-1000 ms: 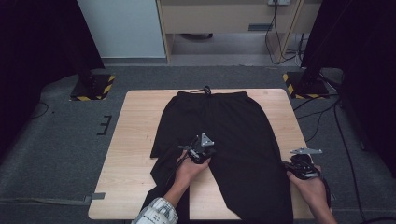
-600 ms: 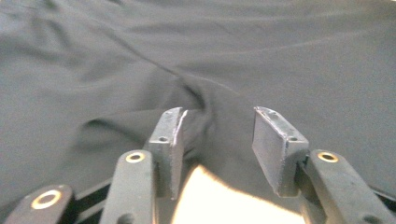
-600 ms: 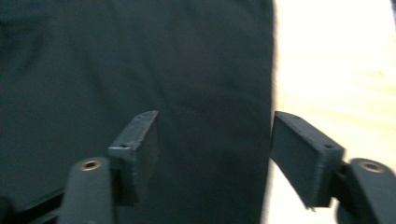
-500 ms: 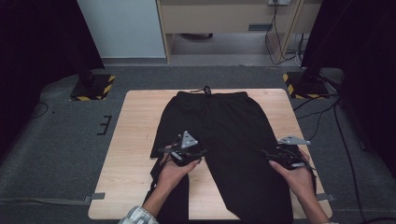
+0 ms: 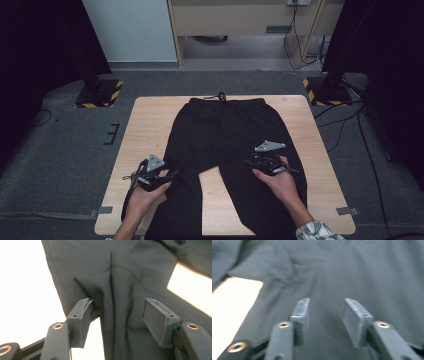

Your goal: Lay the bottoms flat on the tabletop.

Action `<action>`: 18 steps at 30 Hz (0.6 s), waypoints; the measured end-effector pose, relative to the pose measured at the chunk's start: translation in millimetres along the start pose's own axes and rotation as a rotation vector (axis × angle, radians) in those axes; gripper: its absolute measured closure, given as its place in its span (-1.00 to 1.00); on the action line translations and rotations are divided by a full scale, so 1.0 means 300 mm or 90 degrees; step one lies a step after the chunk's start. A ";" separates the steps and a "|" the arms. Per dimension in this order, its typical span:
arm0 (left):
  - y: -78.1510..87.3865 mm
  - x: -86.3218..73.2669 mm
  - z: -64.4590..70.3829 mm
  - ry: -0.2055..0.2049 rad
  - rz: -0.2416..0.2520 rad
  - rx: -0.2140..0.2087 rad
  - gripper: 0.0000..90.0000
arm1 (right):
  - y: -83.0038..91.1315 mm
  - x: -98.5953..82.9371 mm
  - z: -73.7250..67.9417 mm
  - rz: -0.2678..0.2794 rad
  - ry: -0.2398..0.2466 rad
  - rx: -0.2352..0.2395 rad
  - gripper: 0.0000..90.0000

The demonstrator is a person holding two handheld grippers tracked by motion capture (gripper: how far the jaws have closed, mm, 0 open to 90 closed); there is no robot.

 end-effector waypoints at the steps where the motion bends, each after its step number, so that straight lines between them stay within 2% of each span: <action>1: -0.007 -0.007 0.000 -0.005 -0.009 -0.003 -0.14 | -0.010 0.013 -0.014 0.000 0.001 0.007 0.42; 3: -0.016 -0.014 0.001 -0.013 -0.020 0.000 -0.03 | -0.030 0.036 -0.039 -0.003 0.009 0.015 0.52; 6: -0.027 -0.014 0.012 -0.027 -0.032 -0.004 0.26 | -0.051 0.063 -0.078 -0.009 0.032 0.019 0.61; 7: -0.029 -0.013 0.013 -0.031 -0.037 0.005 0.40 | -0.055 0.071 -0.089 -0.011 0.039 0.022 0.63; 8: -0.030 -0.010 0.012 -0.026 -0.036 0.007 0.50 | -0.057 0.079 -0.099 -0.011 0.045 0.023 0.65; 9: -0.030 -0.007 0.011 -0.020 -0.035 -0.001 0.64 | -0.058 0.087 -0.109 -0.013 0.049 0.025 0.68; 11: -0.032 -0.003 0.013 -0.018 -0.035 -0.010 0.81 | -0.059 0.103 -0.126 -0.011 0.056 0.032 0.72; 14: -0.036 -0.006 0.020 -0.023 -0.041 -0.014 0.89 | -0.070 0.131 -0.158 -0.011 0.067 0.042 0.72; 18: -0.042 -0.003 0.019 -0.014 -0.040 -0.011 0.88 | -0.108 0.170 -0.200 -0.015 0.086 0.057 0.63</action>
Point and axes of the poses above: each handheld gripper's, and its own axes: y roughly backward along the jaws, x roughly out of its top, z roughly to its right, the point moved 4 cm from there along -y, roughly forward along the jaws, and after that the axes turned 12 degrees about -z, right-handed, at the moved point
